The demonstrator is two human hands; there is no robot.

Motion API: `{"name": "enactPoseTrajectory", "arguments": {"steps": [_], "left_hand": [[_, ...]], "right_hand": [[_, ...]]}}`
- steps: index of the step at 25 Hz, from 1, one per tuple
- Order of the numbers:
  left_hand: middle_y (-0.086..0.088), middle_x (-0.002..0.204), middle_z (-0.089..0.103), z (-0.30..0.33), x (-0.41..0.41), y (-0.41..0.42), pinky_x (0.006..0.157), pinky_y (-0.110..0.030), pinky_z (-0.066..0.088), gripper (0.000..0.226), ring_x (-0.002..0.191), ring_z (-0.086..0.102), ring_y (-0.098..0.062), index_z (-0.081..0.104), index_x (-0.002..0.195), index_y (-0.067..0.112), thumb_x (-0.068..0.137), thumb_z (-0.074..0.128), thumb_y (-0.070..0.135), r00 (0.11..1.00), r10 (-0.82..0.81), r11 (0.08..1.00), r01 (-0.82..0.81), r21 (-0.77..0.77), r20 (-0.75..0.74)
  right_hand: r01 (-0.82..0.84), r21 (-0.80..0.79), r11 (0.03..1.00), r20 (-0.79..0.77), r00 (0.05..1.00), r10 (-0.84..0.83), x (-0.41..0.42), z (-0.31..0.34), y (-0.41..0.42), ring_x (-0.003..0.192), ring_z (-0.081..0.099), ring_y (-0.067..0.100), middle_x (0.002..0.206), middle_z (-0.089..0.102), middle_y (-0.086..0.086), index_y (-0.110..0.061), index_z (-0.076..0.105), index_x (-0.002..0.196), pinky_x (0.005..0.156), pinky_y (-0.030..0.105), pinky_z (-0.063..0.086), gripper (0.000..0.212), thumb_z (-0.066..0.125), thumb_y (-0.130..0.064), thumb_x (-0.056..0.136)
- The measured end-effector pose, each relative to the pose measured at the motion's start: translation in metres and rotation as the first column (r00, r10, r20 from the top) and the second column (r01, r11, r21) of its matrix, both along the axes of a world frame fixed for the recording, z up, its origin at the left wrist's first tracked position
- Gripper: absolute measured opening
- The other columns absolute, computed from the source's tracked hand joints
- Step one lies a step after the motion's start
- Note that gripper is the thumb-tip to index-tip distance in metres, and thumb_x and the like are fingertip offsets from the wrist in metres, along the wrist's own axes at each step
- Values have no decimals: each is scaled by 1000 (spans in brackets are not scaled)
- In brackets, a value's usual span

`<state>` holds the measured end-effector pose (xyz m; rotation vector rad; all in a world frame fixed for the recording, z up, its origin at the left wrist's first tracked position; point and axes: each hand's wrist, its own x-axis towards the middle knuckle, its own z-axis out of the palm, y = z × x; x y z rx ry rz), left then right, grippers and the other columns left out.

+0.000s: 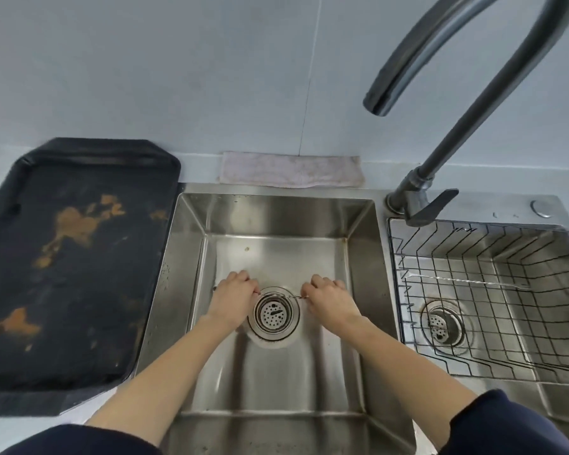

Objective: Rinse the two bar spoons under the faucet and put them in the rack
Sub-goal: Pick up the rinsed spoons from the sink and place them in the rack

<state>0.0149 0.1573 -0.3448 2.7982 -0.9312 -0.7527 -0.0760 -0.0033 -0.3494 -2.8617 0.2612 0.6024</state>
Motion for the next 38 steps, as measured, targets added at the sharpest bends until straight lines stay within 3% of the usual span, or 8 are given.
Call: {"name": "enactPoseTrajectory", "arguments": {"steps": [10, 15, 28, 38], "left_hand": [[-6, 124, 53, 73, -42, -2, 99, -36, 39, 31, 119, 44, -24, 56, 120, 15, 98, 36, 23, 978, -52, 994, 70, -81, 201], [-8, 122, 55, 87, -71, -27, 98, -35, 40, 31, 120, 45, -25, 57, 120, 13, 97, 39, 23, 977, -81, 986, 108, -128, 200], [-7, 119, 59, 101, -145, -150, 88, -32, 45, 28, 111, 55, -24, 61, 114, 14, 95, 42, 20, 953, -217, 945, 259, -201, 210], [-7, 119, 58, 84, -181, -239, 90, -34, 46, 32, 109, 57, -24, 59, 118, 14, 94, 38, 9, 960, -261, 940, 277, -197, 106]], "right_hand": [[21, -29, 999, 277, 961, -13, -46, 74, -12, 115, 54, 28, 122, 57, 8, -15, 57, 119, 99, 36, 37, 28, 43, -13, 96], [81, -58, 995, 360, 931, -55, -82, 93, -36, 113, 54, 28, 120, 58, 9, -11, 59, 116, 89, 37, 45, 25, 44, -10, 96], [200, -132, 971, 387, 912, -136, -173, 101, -154, 110, 55, 24, 116, 60, 4, -15, 60, 115, 69, 35, 48, 24, 49, -7, 95], [297, -113, 948, 306, 918, -251, -212, 84, -241, 114, 52, 21, 118, 58, 1, -17, 58, 115, 76, 38, 50, 23, 44, -12, 97]]}}
